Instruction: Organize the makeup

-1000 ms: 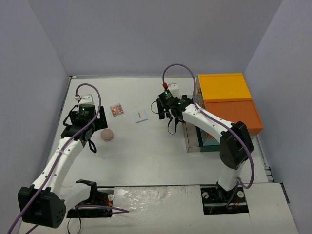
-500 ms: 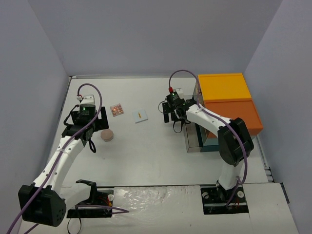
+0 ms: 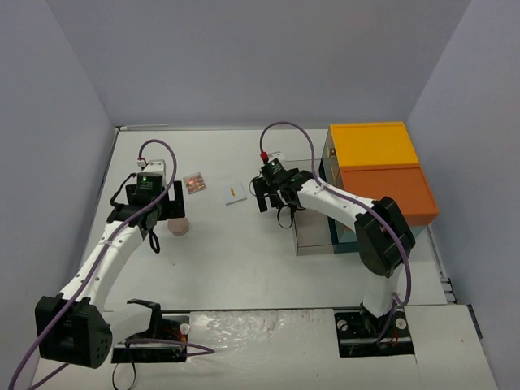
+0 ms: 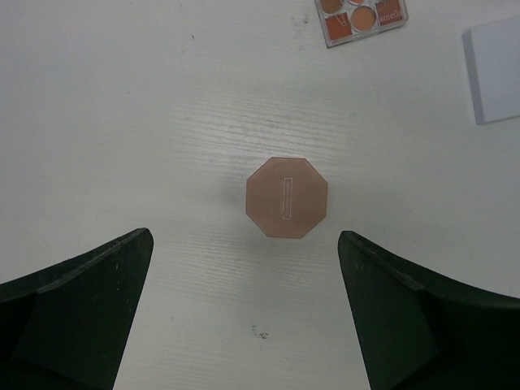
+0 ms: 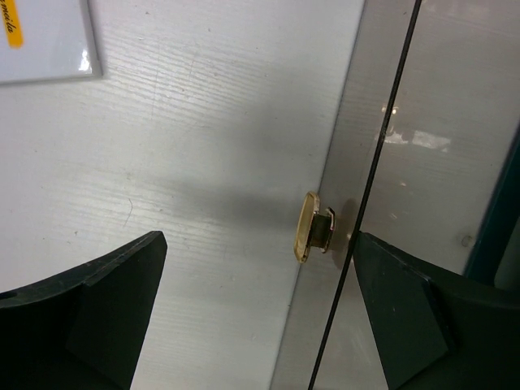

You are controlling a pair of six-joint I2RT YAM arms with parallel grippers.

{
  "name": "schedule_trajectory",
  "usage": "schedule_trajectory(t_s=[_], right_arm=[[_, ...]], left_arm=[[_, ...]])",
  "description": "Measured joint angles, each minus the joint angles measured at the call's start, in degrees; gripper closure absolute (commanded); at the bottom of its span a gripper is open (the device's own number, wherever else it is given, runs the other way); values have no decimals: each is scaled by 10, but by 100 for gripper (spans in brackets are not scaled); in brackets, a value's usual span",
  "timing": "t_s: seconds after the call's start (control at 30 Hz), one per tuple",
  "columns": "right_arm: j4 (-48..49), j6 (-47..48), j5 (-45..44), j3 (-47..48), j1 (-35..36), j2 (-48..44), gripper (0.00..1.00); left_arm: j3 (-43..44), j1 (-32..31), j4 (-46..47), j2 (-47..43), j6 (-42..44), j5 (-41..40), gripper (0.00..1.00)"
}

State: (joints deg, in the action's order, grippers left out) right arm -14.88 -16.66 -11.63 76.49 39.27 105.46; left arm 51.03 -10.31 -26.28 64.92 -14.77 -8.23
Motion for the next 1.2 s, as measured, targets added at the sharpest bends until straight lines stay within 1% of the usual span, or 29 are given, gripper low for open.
schedule_trajectory(t_s=[0.1, 0.17, 0.3, 0.4, 0.53, 0.73, 0.93, 1.0, 1.1, 1.2], right_arm=[[-18, 9, -5, 12, 2, -20, 2], [-25, 18, -7, 25, 2, -47, 1], [-24, 34, -11, 45, 2, -129, 0], [-23, 41, -15, 47, 2, -194, 0], [-22, 50, -20, 38, 1, -256, 0], [-34, 58, -21, 6, -9, -303, 0], [-34, 60, -11, -19, -41, -328, 0], [-34, 60, -6, -28, -50, -337, 0], [-31, 61, 0, -38, -59, -347, 0], [-29, 61, 5, -47, -59, -352, 0]], left_arm=[[1, 0, -1, 21, -3, 20, 3], [10, 0, -8, 55, -7, 33, 3], [45, 0, -22, 140, -10, 47, 3], [73, 0, -35, 189, -9, 53, 3], [97, 0, -40, 239, -9, 59, 3], [101, 0, -51, 290, -11, 70, 3], [101, 12, -51, 320, -18, 87, 5], [101, 16, -50, 326, -20, 91, 7], [101, 18, -48, 336, -23, 96, 21], [102, 18, -48, 337, -29, 100, 41]])
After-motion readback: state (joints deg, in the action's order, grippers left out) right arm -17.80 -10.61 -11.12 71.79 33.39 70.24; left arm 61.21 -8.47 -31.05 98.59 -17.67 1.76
